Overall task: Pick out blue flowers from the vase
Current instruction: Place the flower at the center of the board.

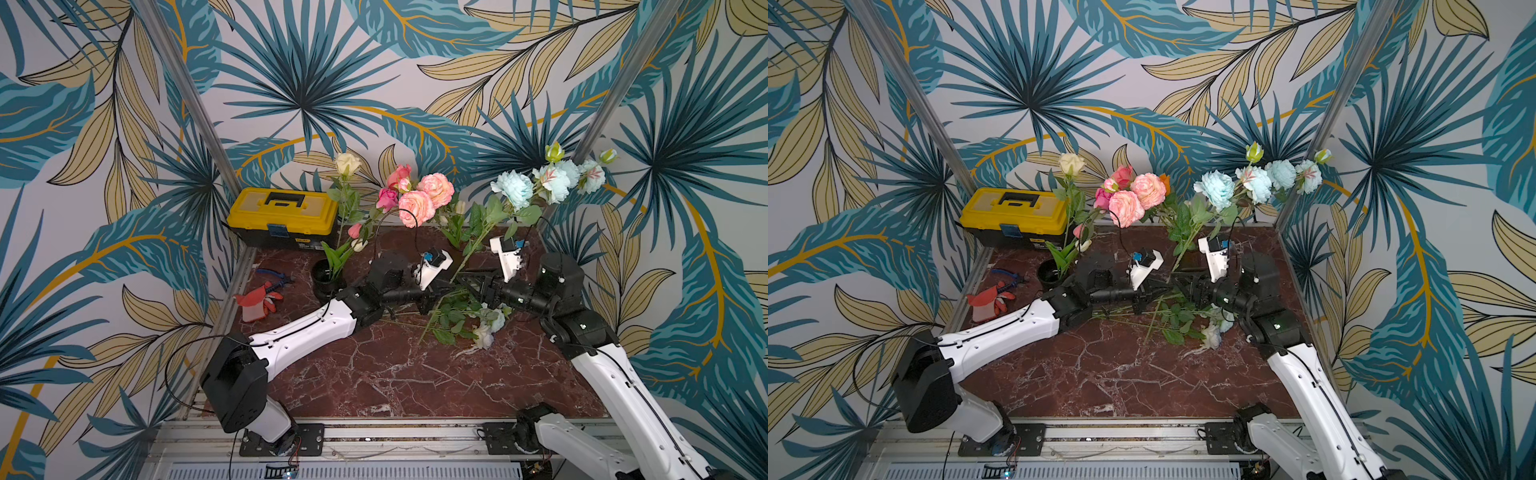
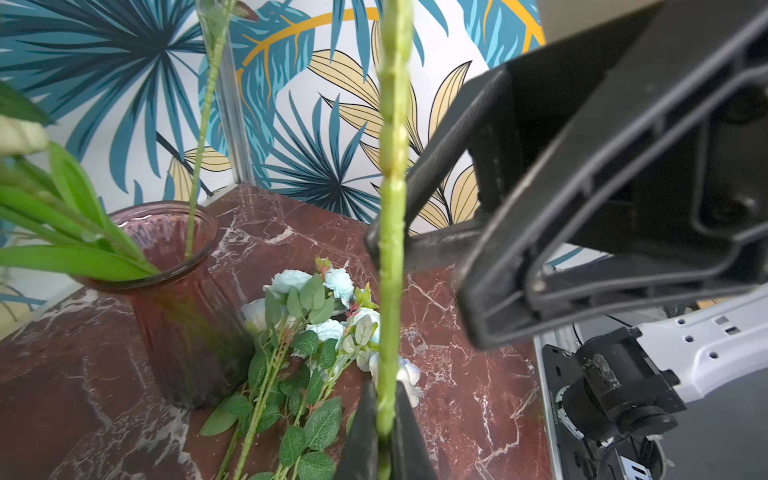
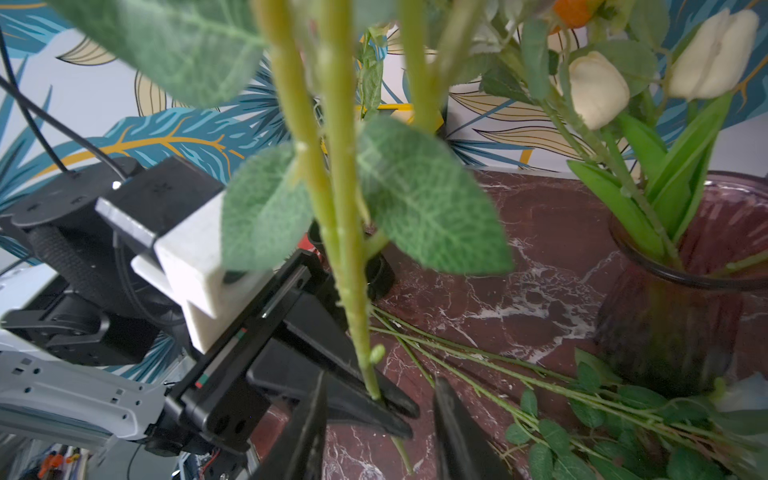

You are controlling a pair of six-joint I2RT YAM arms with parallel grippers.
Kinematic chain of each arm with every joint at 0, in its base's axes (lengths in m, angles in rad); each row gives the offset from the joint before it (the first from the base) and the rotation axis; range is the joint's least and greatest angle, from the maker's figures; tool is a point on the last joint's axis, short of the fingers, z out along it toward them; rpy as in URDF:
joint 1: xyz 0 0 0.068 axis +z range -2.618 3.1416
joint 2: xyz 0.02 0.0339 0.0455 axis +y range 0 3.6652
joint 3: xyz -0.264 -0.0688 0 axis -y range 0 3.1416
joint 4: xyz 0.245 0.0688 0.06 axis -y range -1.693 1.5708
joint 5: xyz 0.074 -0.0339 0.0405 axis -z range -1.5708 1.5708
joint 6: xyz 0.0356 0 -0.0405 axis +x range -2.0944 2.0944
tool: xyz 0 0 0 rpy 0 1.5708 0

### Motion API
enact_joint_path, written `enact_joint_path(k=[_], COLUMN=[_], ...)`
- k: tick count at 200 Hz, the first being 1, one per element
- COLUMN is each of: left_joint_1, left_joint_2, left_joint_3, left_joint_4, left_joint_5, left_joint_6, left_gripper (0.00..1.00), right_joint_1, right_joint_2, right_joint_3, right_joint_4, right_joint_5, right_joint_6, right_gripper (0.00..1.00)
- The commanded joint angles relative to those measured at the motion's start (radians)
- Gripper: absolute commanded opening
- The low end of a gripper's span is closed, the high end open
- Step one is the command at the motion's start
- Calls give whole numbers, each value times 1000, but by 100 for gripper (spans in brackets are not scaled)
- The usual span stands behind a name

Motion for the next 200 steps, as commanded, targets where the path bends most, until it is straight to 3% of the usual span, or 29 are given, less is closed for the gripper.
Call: enact_joint_path(k=[1,40,80,111,156,200], left_joint_1=[24,30,-35,-52,-88,-122], left_joint_2=[-53,-105,-100,-70,7,145], left_joint_3=[-40,-83,-99,-97,-85,-2], left_joint_4=[16,-125,-325,-447,-487,-519], left_joint_5=[-26,-146,-405,-574,-691,-735], left_joint_6=[28,164,381,450,543,586], left_gripper=[0,0,0,0,0,0], right_joint_1=[5,2,0,0,0,0], right_joint_2=[-39,-125,-173,-220,-233,-186], right_joint_3=[-18,-53,-55,-10,19,-5], right_joint_4=[-80,-106,-96,-96,-103,-54], right_joint_5=[56,153,197,194,204,228], right_joint_6=[-38,-51,-48,-39,-51,-44], right_gripper=[47,47,47,45,45,45])
